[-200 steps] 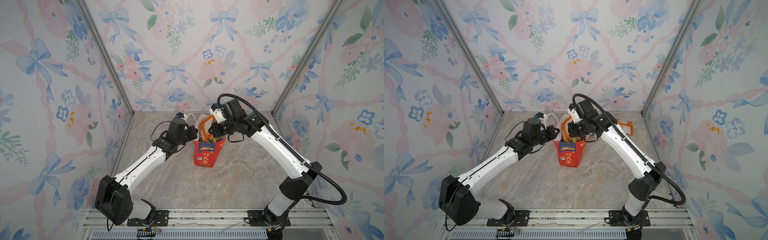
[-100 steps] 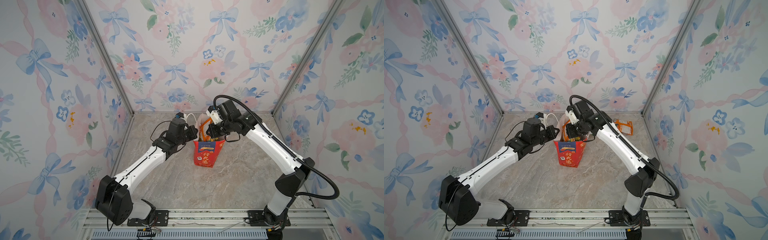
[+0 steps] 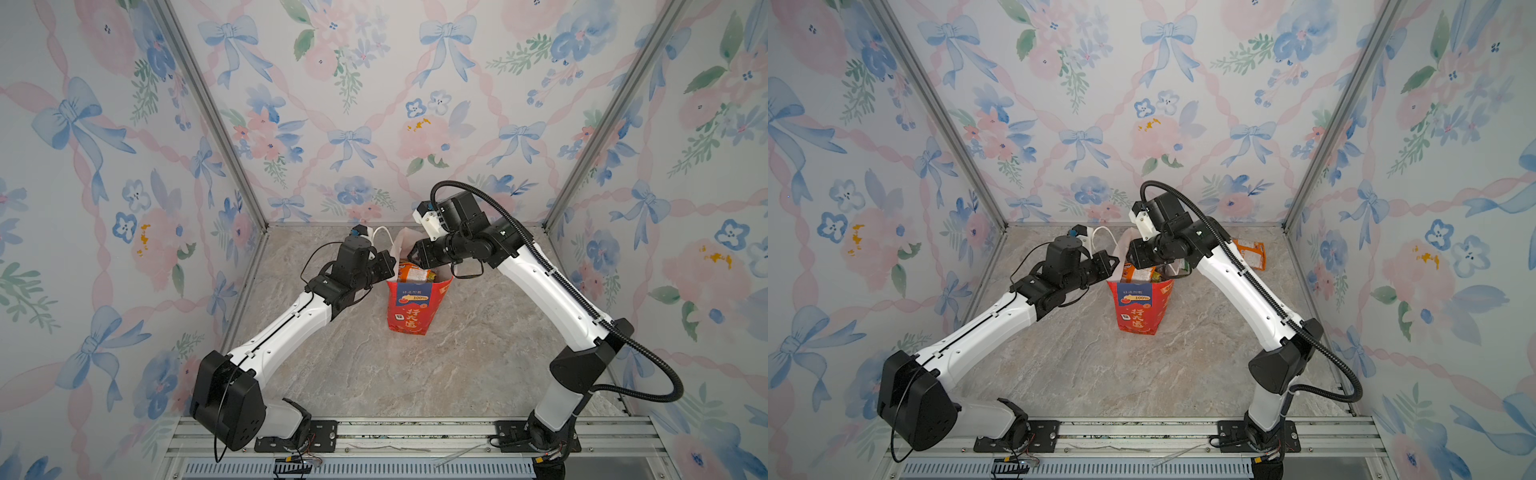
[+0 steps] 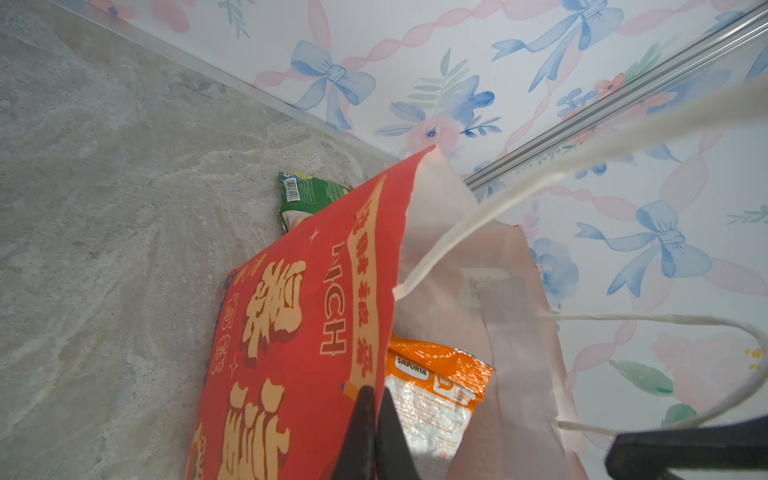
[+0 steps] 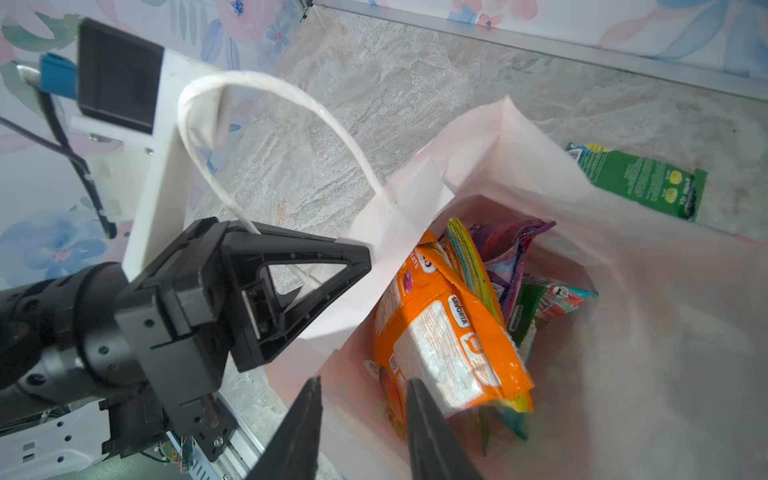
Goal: Place the snacks into the paper bag
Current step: 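Lower the orange packet into the bag and open the right gripper, then move the right gripper away from the bag toward the green packet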
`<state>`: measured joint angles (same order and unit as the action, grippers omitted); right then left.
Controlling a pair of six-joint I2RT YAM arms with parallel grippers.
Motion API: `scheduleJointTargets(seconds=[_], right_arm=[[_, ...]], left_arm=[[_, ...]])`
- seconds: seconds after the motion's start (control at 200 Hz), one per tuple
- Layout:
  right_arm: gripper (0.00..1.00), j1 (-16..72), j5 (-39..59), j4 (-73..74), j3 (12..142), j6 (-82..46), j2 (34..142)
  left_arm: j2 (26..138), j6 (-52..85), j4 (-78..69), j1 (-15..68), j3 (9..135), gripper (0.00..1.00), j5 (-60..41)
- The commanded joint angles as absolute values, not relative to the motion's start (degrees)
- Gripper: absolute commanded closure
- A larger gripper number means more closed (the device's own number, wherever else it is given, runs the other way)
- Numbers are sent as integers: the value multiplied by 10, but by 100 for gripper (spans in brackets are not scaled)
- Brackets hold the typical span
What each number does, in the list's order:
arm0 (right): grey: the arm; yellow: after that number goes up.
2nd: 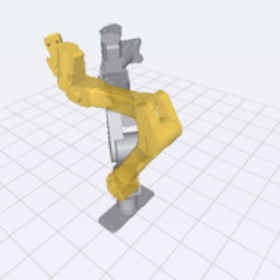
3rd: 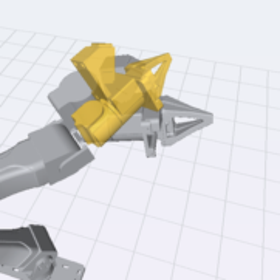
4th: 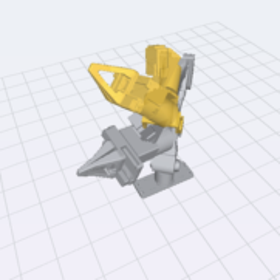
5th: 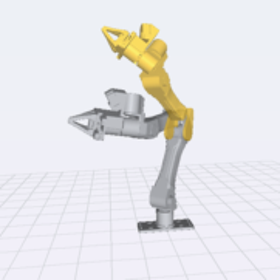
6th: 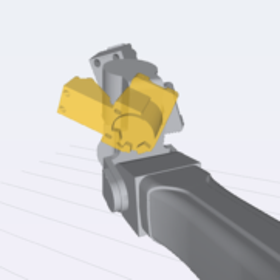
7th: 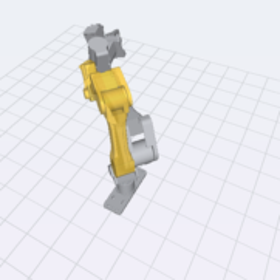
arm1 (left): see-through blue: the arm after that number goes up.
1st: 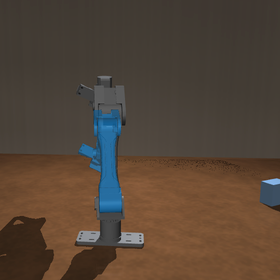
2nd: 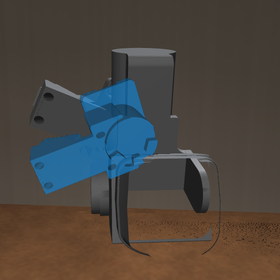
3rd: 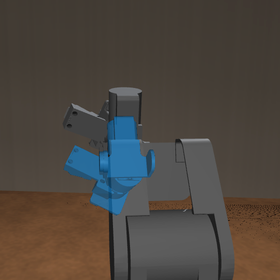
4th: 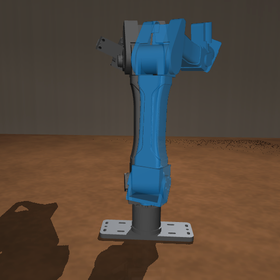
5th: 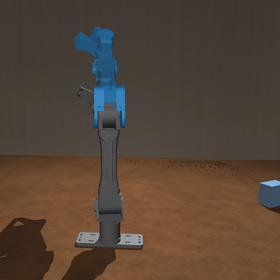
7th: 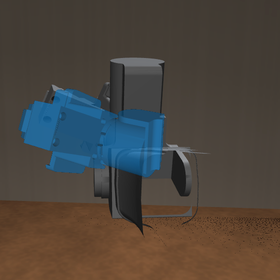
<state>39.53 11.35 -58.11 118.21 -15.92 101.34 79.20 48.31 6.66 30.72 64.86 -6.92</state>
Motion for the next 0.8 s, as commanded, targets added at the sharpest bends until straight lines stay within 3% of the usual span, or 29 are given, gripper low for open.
scheduleJointTargets(seconds=[0.0,0.295,0.56,0.795], right_arm=[[54,392,145,-586,1197,-157,986],[42,311,262,-447,1071,-242,860],[31,220,248,-274,867,-393,718],[19,149,184,-213,719,-477,619]], left_arm=[[784,487,52,308,640,100,-81],[781,487,51,307,640,100,-83],[779,486,53,305,638,100,-84],[780,488,50,298,638,100,-91]])
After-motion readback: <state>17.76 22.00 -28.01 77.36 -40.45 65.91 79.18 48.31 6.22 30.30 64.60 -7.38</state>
